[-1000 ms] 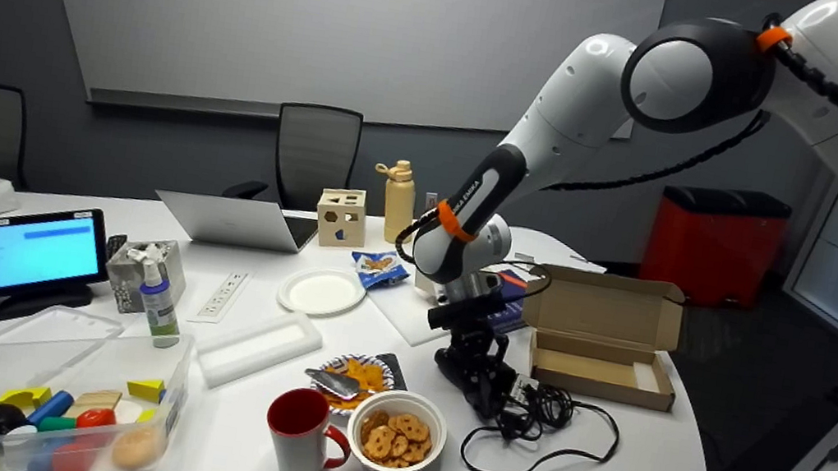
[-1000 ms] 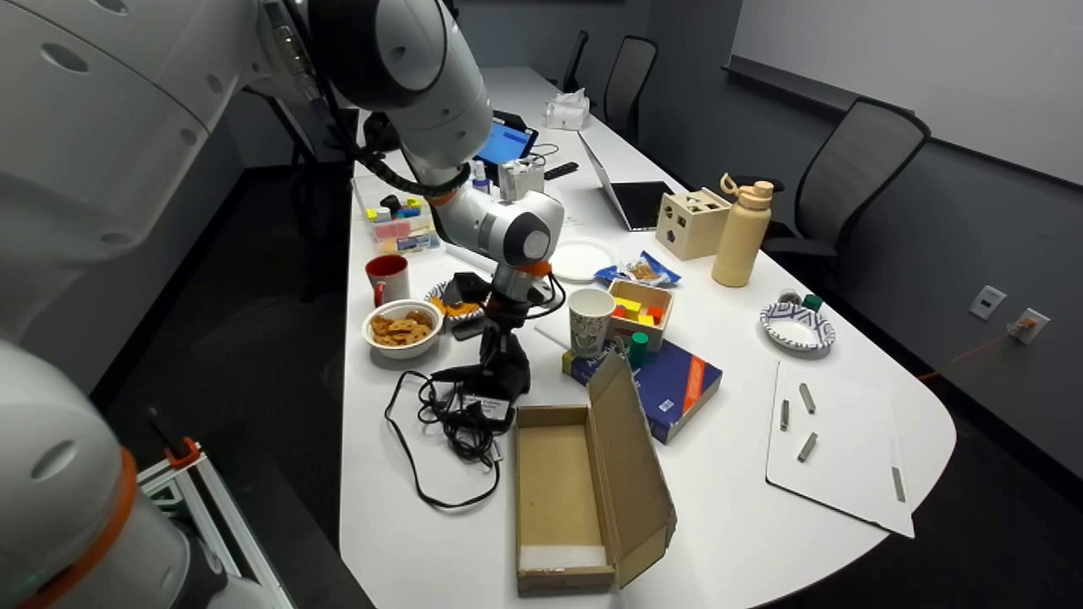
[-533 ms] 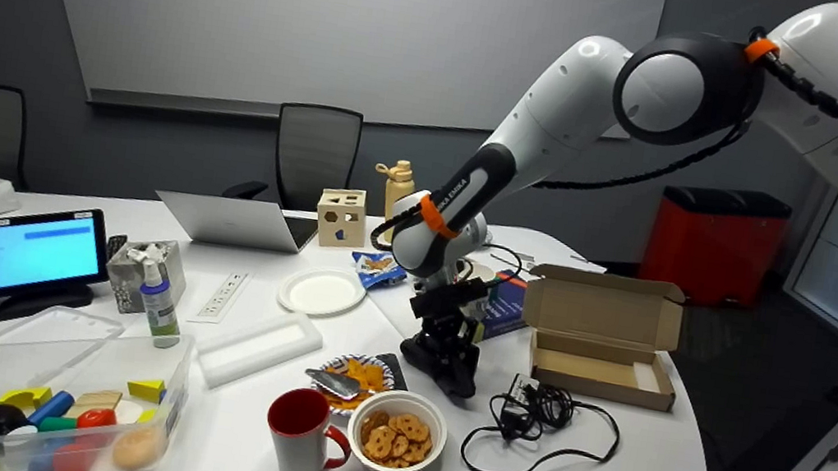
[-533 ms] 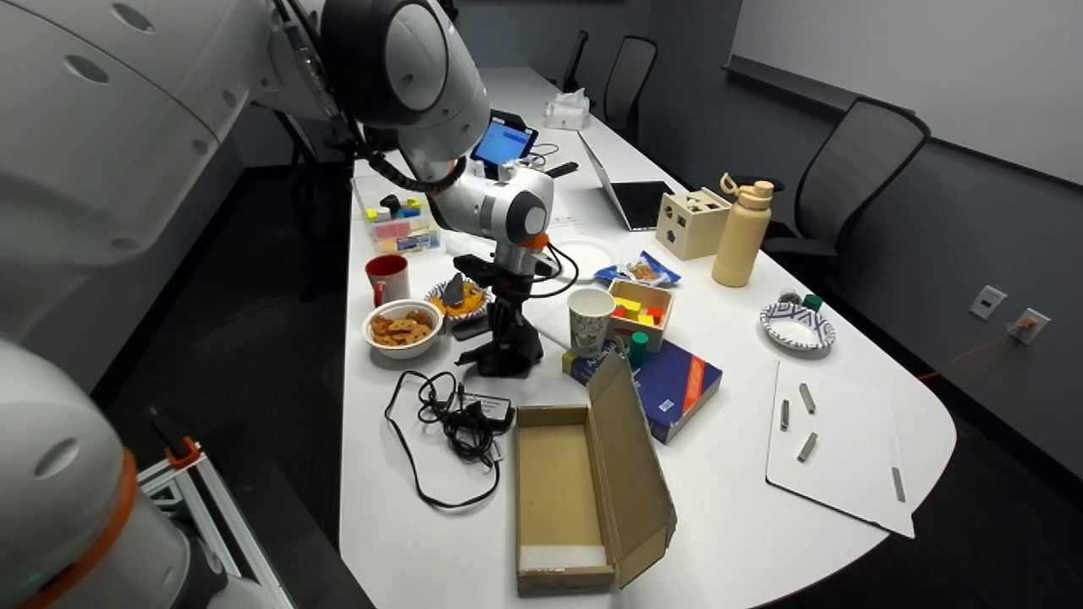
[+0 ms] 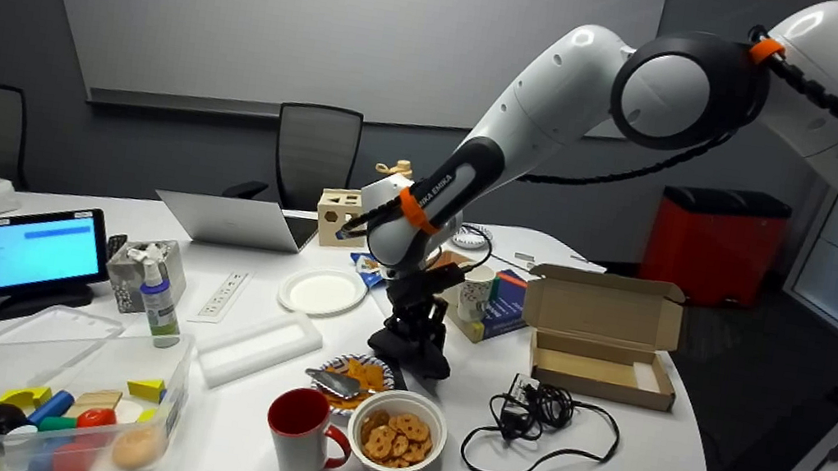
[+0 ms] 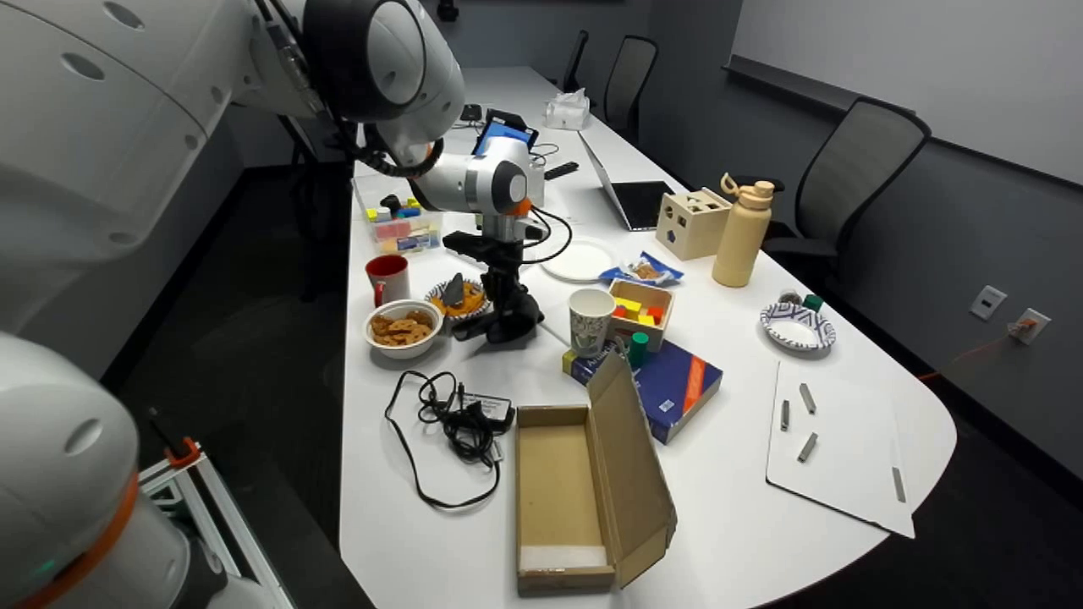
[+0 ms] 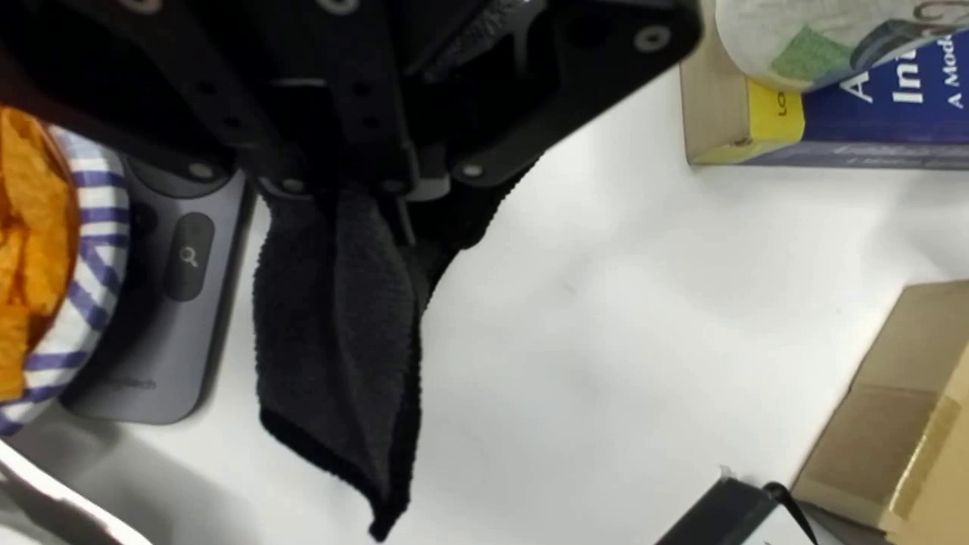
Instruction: Use the black towel to wipe the table
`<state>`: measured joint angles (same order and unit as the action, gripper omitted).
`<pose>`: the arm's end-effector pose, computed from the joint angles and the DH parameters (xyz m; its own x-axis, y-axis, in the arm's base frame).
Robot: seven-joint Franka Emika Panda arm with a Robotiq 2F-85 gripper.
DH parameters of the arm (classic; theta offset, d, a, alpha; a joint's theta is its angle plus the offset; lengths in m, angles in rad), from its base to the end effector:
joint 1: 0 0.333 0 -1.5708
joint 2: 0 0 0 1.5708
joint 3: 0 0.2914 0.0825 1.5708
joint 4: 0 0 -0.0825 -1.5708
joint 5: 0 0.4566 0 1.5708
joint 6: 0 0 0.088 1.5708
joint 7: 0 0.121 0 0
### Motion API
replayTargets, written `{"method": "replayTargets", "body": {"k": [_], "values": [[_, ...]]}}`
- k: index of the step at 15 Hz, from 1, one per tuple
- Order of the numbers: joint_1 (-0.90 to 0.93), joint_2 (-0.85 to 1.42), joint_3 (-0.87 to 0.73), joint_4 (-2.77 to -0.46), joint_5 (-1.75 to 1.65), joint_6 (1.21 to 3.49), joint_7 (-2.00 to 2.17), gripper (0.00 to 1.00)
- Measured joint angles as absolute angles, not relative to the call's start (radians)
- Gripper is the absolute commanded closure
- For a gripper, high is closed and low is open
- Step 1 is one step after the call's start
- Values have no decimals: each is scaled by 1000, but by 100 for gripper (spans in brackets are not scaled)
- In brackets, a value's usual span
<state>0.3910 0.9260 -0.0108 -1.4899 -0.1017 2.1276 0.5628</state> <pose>0.6497 0.2538 0.0146 0.9704 -0.1329 -0.2018 -0.0880 -0.9722 0.2171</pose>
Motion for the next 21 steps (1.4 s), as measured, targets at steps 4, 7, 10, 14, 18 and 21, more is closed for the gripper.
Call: {"method": "replayTargets", "body": {"k": [4, 7, 10, 14, 18, 21], "values": [[402, 922, -23, -1467, -130, 2144, 544, 97], [389, 922, -23, -1441, -130, 2160, 478, 64], [367, 929, -23, -1411, -130, 2162, 414, 43], [348, 950, -21, -1375, -130, 2152, 346, 12], [350, 969, -10, -1339, -130, 2098, 298, 0], [350, 984, 0, -1311, -130, 2065, 271, 0]]}}
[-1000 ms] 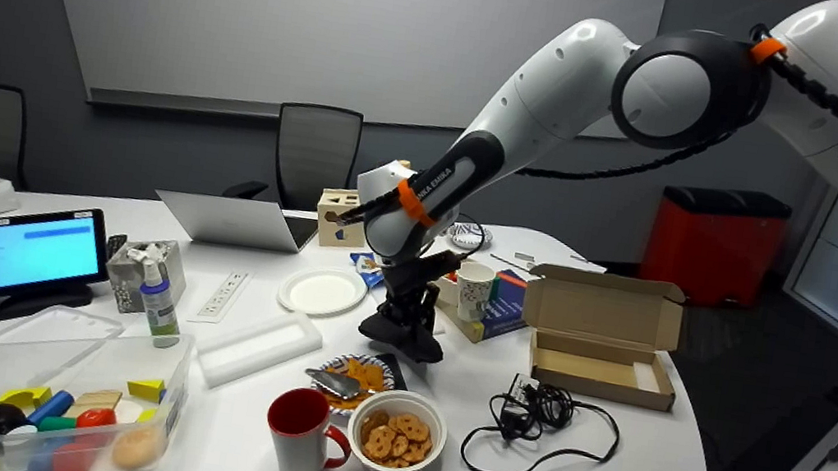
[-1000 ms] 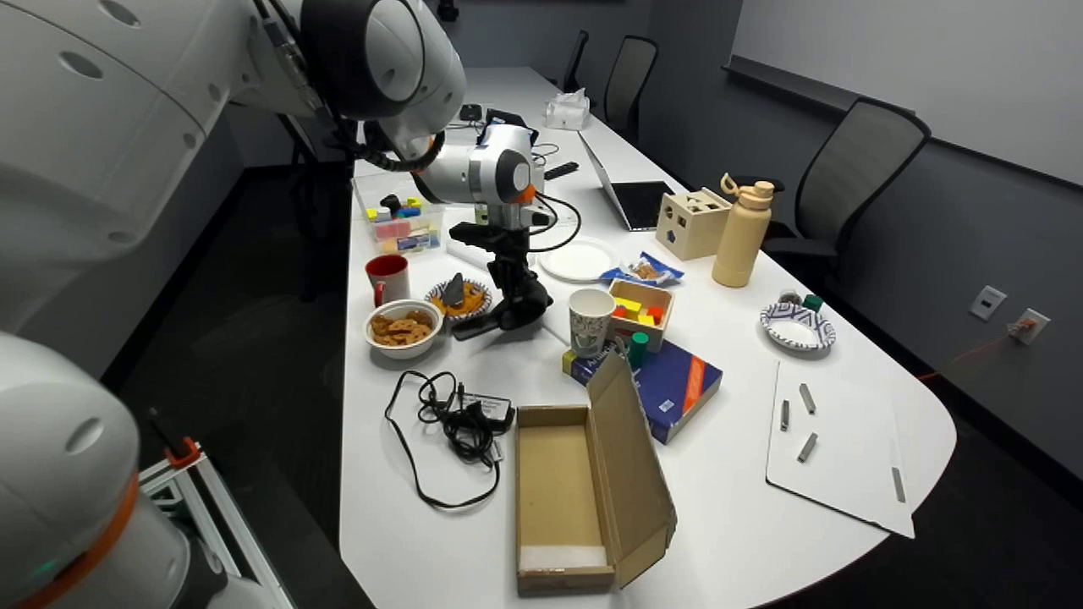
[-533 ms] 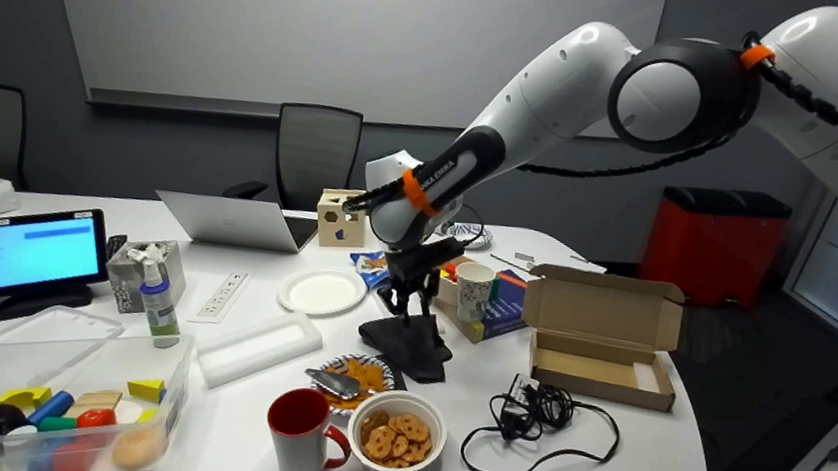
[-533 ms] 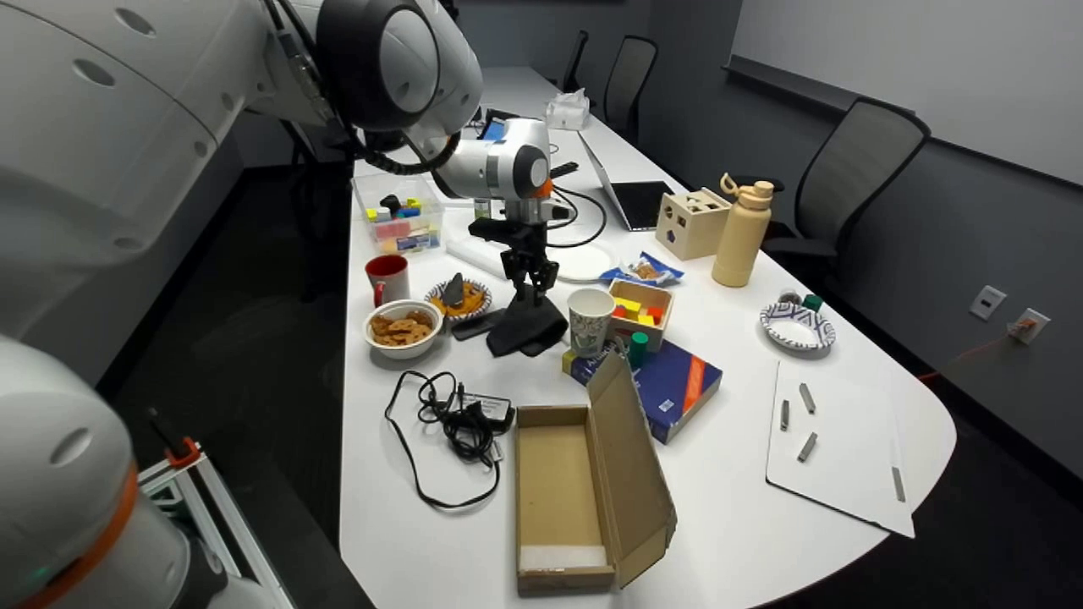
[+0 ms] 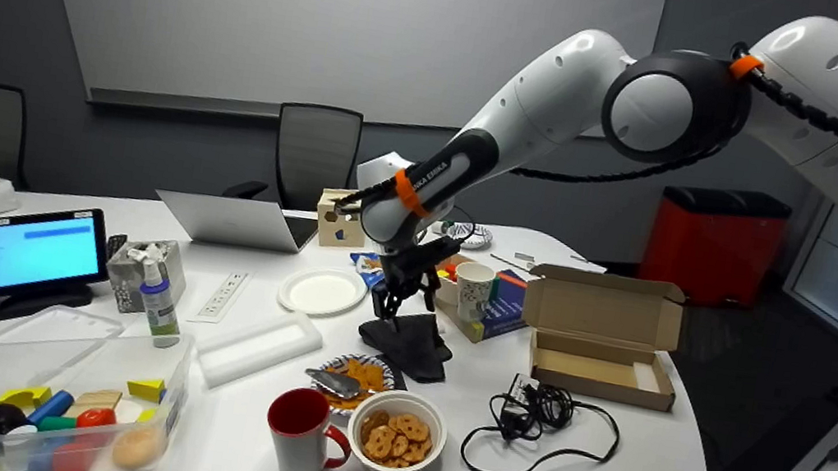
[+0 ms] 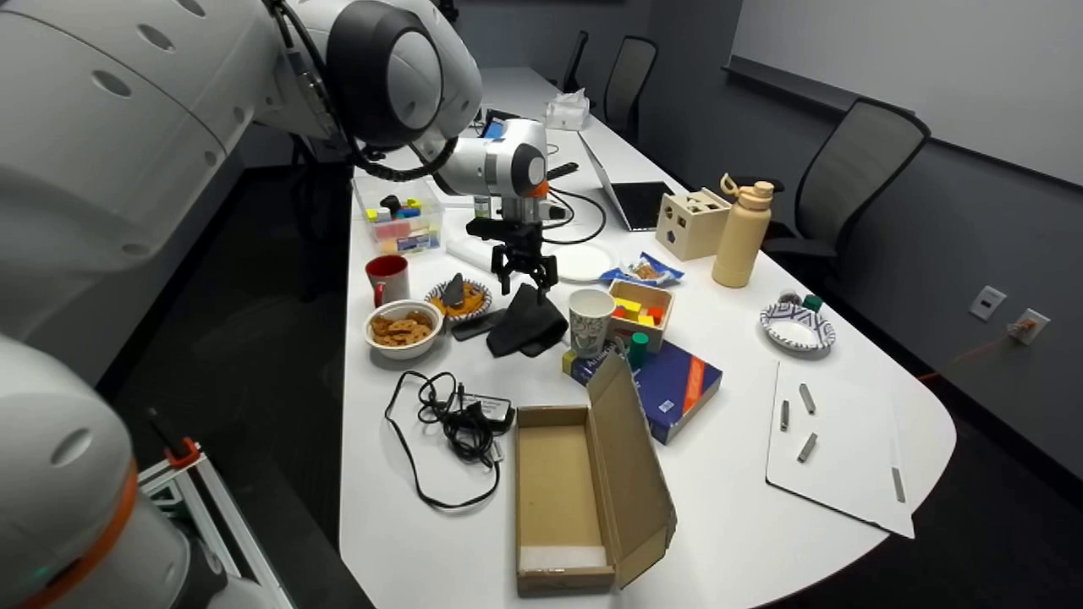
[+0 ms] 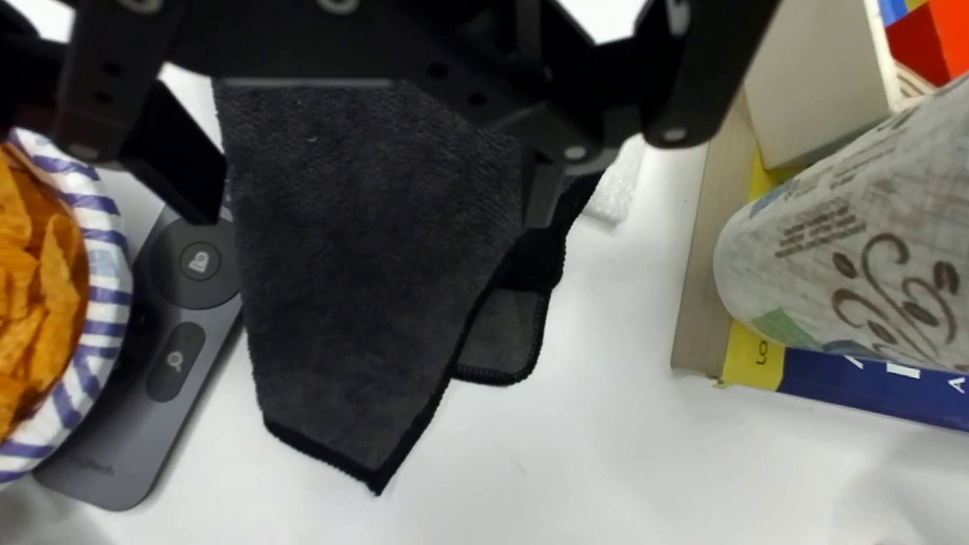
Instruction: Use the black towel to wipe the table
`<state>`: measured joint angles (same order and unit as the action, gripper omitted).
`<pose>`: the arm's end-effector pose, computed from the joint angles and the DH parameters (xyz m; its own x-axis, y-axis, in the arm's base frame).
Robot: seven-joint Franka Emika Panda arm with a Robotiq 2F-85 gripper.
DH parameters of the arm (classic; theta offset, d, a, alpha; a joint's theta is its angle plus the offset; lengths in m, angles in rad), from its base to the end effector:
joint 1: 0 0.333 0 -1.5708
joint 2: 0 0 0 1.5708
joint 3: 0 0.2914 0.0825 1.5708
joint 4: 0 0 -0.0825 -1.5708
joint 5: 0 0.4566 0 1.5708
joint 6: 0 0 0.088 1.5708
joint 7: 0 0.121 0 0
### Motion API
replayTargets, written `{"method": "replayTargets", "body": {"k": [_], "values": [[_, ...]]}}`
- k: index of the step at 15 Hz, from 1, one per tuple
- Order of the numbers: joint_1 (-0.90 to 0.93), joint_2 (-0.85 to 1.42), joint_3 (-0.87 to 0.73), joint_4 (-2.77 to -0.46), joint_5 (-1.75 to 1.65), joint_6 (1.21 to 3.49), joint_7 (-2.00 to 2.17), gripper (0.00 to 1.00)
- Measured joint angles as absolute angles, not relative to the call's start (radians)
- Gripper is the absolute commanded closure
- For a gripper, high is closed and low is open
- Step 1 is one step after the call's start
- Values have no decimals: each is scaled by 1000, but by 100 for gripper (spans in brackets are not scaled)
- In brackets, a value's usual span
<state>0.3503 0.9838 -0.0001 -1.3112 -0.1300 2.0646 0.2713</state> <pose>0.7011 0.2472 0.0475 0.9711 0.1349 -0.1969 0.1668 -0.9736 0.1556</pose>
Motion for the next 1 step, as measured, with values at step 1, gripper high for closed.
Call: {"method": "replayTargets", "body": {"k": [1], "values": [[350, 989, 3, -1303, -130, 2054, 263, 0]]}}
